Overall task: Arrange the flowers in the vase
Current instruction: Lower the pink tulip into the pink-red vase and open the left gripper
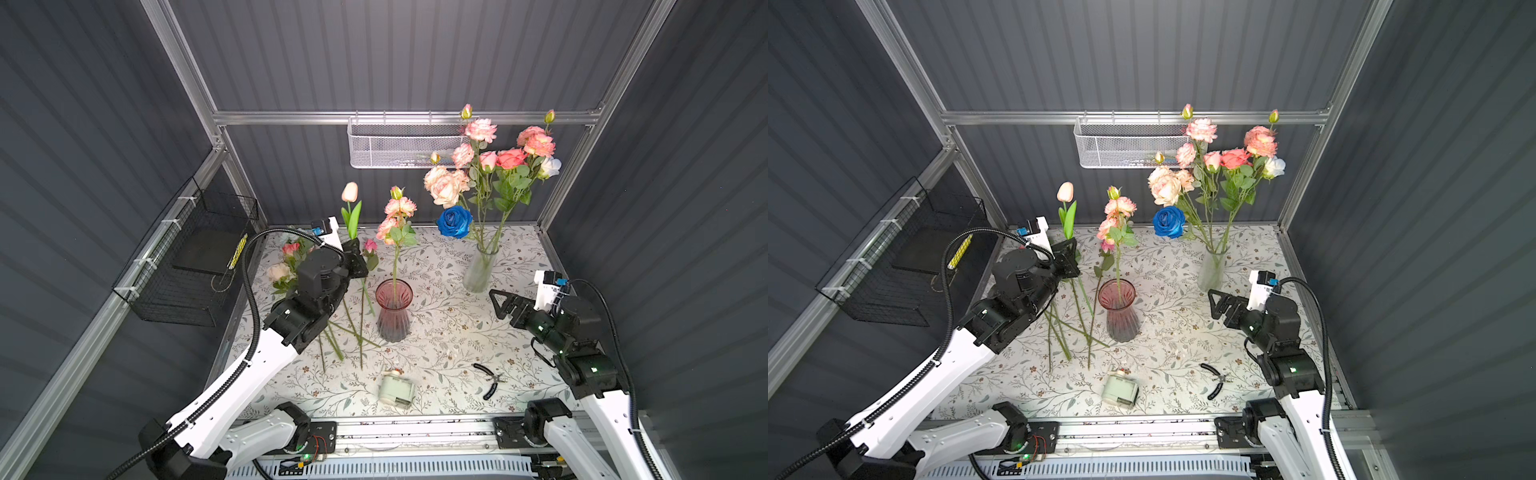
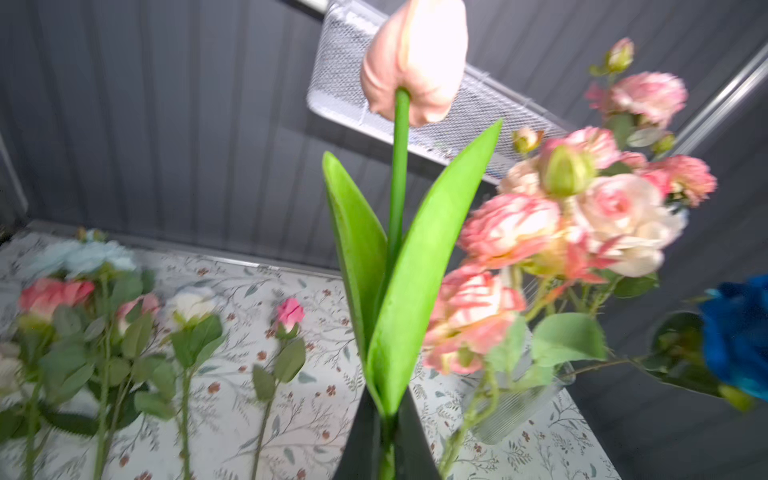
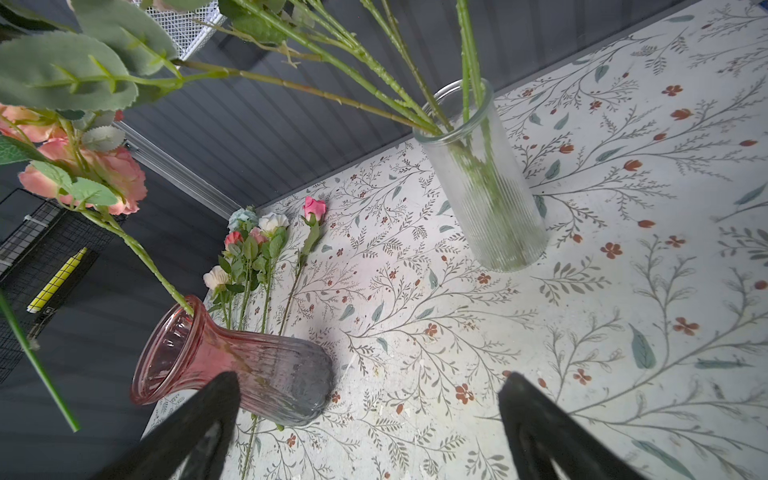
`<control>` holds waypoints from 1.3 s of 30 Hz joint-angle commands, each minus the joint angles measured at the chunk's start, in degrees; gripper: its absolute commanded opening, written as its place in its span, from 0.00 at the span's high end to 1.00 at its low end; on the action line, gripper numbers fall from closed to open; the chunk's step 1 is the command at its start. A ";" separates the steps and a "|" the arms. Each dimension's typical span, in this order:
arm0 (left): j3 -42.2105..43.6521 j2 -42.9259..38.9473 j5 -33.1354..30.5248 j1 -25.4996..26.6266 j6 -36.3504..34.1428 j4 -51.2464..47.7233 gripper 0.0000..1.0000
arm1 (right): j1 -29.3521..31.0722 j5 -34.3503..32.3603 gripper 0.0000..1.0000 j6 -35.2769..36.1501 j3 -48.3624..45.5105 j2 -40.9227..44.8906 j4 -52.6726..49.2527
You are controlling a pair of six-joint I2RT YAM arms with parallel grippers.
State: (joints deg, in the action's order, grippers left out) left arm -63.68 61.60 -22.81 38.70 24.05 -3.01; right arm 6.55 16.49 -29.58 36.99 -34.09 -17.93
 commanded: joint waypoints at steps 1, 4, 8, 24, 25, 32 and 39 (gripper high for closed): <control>-0.08 1.39 -3.15 3.23 -6.98 8.45 1.00 | 0.13 0.68 0.01 -0.56 0.00 0.08 1.04; 0.78 3.93 -4.97 6.57 -11.36 15.39 1.00 | 0.13 0.72 0.01 -0.62 0.08 0.24 0.80; 3.13 6.51 -7.47 8.70 -15.81 25.37 1.00 | 0.14 0.65 0.01 -0.48 0.09 0.83 0.36; 13.33 8.61 -11.34 10.78 -17.57 32.80 0.73 | 0.13 1.26 0.01 -0.21 0.03 2.42 0.46; 13.80 7.39 -11.06 10.86 -16.47 31.70 0.69 | 0.14 1.40 0.01 -0.28 0.00 2.36 0.58; 15.51 -3.80 -7.24 11.02 -8.79 24.66 0.53 | 0.15 1.82 0.01 -1.86 -1.61 2.75 2.36; 18.38 -12.88 -14.20 10.96 -4.08 14.26 0.40 | 0.13 3.81 0.01 -4.91 -4.08 2.10 5.23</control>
State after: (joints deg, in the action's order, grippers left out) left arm -46.57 49.47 -32.51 49.47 16.99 18.48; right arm 6.55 18.06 -32.82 34.09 -31.83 -15.38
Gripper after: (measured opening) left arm 0.590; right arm 0.989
